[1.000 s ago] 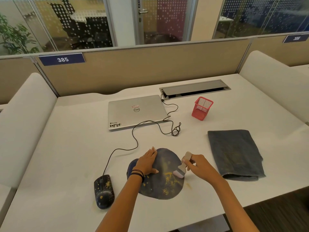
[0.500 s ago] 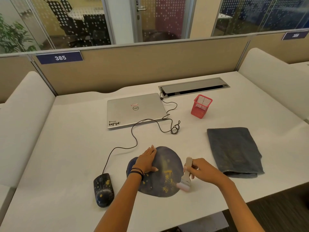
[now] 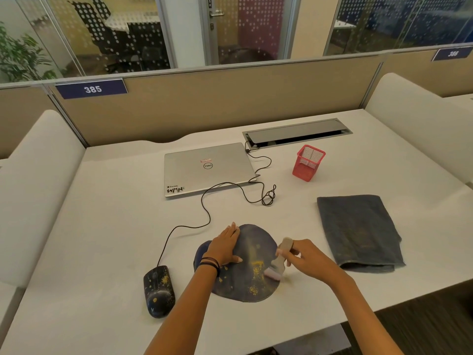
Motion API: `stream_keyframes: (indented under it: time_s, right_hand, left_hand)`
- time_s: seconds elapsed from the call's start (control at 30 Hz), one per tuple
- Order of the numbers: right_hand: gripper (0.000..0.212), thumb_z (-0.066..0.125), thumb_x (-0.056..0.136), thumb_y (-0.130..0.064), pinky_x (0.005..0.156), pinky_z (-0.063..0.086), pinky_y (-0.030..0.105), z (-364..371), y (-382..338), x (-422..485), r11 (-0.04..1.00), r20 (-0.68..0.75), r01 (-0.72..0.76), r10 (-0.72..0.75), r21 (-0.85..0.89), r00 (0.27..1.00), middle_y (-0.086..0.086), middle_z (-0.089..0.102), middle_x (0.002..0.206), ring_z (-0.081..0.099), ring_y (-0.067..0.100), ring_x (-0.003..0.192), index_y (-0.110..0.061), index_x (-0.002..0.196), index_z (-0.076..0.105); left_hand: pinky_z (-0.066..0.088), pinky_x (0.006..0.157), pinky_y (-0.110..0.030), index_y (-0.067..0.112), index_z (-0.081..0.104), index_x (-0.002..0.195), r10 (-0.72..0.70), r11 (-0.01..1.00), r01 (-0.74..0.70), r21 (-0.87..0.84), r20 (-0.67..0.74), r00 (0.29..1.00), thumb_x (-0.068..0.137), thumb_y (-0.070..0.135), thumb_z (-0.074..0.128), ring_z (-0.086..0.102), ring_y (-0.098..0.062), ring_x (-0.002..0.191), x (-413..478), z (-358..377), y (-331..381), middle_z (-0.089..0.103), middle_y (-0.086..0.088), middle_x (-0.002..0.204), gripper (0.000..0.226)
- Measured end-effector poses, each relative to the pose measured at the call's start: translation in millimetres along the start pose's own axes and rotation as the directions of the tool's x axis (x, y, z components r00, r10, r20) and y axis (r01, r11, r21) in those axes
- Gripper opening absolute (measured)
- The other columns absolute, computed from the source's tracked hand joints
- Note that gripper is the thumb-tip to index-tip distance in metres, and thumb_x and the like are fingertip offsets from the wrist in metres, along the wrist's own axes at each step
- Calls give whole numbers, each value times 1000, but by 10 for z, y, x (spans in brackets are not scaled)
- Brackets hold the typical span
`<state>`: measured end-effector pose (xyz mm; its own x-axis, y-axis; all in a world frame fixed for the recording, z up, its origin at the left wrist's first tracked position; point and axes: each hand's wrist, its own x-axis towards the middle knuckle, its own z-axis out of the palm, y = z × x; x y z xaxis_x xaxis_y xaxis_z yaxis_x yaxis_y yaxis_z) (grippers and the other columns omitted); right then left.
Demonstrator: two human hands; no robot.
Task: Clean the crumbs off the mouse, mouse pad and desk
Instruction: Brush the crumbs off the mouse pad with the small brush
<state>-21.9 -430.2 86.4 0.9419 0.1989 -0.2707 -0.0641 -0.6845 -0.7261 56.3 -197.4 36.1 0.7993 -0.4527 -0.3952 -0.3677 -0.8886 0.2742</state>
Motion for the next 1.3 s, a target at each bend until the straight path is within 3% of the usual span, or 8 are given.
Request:
stream_keyframes:
  time_s: [0.23,0.37,0.47,0.6,0.77,1.0,1.2,1.3]
  right_hand:
    - [22,50,94,-37,62,46,9,16,18,8,999,116,-4,8,-32,993,-17,64,73,63,3,68,-23,93,67]
    - [17,50,95,-32,71,44,5,13,-48,58,995,-75,84,-79,59,994,-23,66,89,59,-6,85,-38,95,66]
    - [21,49,96,-27,84,43,9,78,-90,153,994,-119,92,-85,57,989,-15,66,108,60,0,99,-30,106,67]
    - [26,49,96,-29,83,42,8,141,-96,187,996,-57,84,-86,-40,995,-6,68,111,60,7,100,-21,113,67]
    - [23,48,96,-26,79,49,28,54,-61,124,991,107,55,-42,-121,993,2,70,103,62,17,87,-21,107,69]
    - [24,49,96,-24,82,38,-1,125,-161,145,996,-144,93,-89,17,986,-9,65,116,58,3,104,-26,113,67]
    - [21,54,93,-32,81,46,9,195,-110,17,997,3,63,-63,-44,998,-6,72,104,61,0,84,-27,101,72]
    - [18,55,93,-26,85,51,20,149,-57,-88,996,67,33,-27,-86,997,-9,72,100,64,6,89,-29,95,72]
  left_hand:
    - [21,118,-38,10,0,151,-9,1000,9,2,12,1000,87,36,63,2,-23,148,-3,-4,4,-8,-7,160,93]
    - [22,118,-38,10,0,151,-11,1000,11,5,18,1000,87,36,64,2,-23,148,2,-8,4,-8,-7,160,94]
    - [21,118,-38,11,0,151,-14,1000,14,-1,19,1000,87,36,64,2,-23,148,-1,-10,4,-8,-7,160,94]
    - [21,119,-38,11,0,151,-17,1000,17,-4,16,1000,87,36,64,2,-23,148,-8,-9,10,-8,-7,160,94]
    - [20,119,-37,11,0,151,-11,1000,11,-11,2,1000,87,35,63,2,-23,148,-12,-3,8,-8,-7,160,93]
    - [19,119,-36,11,0,151,2,1000,-2,-23,-17,1000,87,35,63,1,-22,149,16,32,-26,-9,-7,160,93]
    - [20,119,-36,11,0,151,24,1000,-24,-11,-33,999,88,35,63,2,-23,148,68,74,-54,-8,-7,160,93]
    - [24,118,-37,10,2,151,21,1000,-21,3,-35,999,88,35,63,4,-24,148,62,70,-34,-7,-8,160,92]
